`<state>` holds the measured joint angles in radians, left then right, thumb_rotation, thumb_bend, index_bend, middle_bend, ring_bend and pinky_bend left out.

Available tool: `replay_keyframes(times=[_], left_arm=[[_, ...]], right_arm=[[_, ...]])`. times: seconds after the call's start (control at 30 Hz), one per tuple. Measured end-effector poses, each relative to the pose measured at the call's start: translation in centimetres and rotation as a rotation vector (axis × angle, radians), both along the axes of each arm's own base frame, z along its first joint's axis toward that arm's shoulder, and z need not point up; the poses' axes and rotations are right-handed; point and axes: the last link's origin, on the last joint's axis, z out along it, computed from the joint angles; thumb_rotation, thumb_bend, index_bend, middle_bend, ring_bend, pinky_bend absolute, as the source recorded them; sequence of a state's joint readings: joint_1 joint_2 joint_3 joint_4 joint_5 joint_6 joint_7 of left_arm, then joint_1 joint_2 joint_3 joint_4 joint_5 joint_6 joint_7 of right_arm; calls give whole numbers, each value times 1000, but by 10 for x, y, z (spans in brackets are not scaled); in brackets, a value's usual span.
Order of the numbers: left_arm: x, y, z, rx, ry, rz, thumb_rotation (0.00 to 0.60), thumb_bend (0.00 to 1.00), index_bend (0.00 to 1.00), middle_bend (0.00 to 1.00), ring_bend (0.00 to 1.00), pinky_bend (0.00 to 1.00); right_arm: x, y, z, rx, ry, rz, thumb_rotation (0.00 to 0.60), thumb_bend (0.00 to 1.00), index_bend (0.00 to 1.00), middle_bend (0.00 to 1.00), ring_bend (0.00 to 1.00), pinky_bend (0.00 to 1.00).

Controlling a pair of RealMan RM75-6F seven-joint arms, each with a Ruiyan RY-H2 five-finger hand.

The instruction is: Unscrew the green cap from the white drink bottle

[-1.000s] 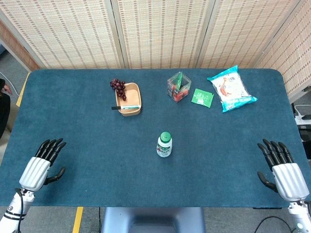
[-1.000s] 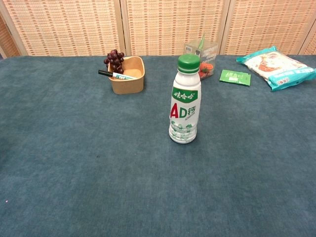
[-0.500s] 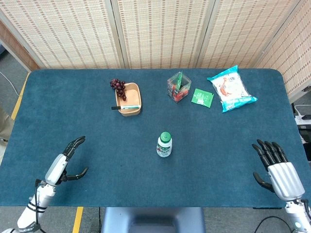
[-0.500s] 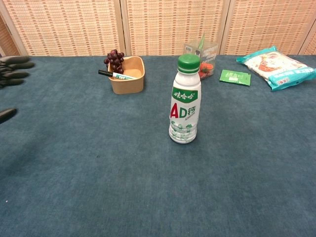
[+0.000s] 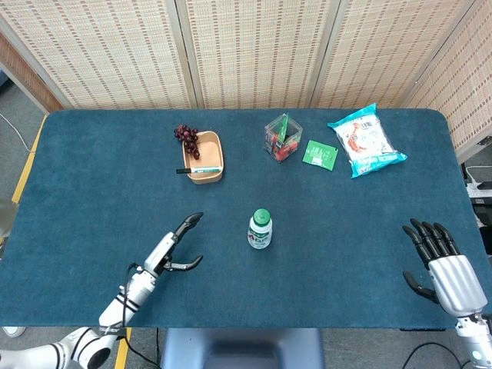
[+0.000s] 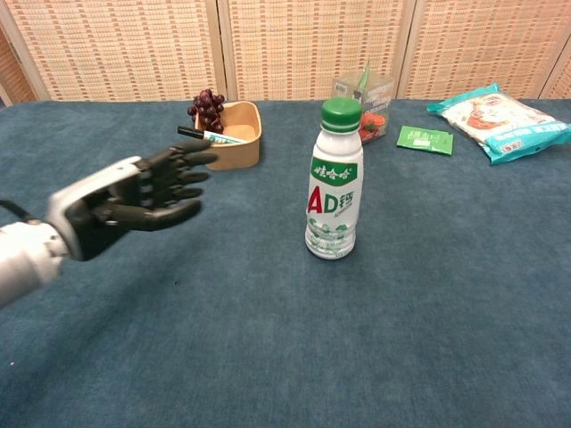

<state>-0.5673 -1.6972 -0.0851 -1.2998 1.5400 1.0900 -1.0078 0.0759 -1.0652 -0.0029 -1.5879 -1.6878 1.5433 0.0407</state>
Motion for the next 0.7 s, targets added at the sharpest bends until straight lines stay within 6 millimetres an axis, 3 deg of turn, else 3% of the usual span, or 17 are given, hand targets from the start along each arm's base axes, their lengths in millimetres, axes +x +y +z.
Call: replay_keyframes(times=[0.27, 0.7], left_arm=[[41, 24, -44, -19, 0, -16, 600, 346, 0, 0, 0, 0], [89, 44, -60, -51, -25, -80, 600, 346, 0, 0, 0, 0]], right_arm=[[-3, -3, 2, 22, -16, -20, 600, 241, 0, 0, 0, 0], [-8, -10, 5, 1, -13, -65, 600, 241, 0, 0, 0, 0]])
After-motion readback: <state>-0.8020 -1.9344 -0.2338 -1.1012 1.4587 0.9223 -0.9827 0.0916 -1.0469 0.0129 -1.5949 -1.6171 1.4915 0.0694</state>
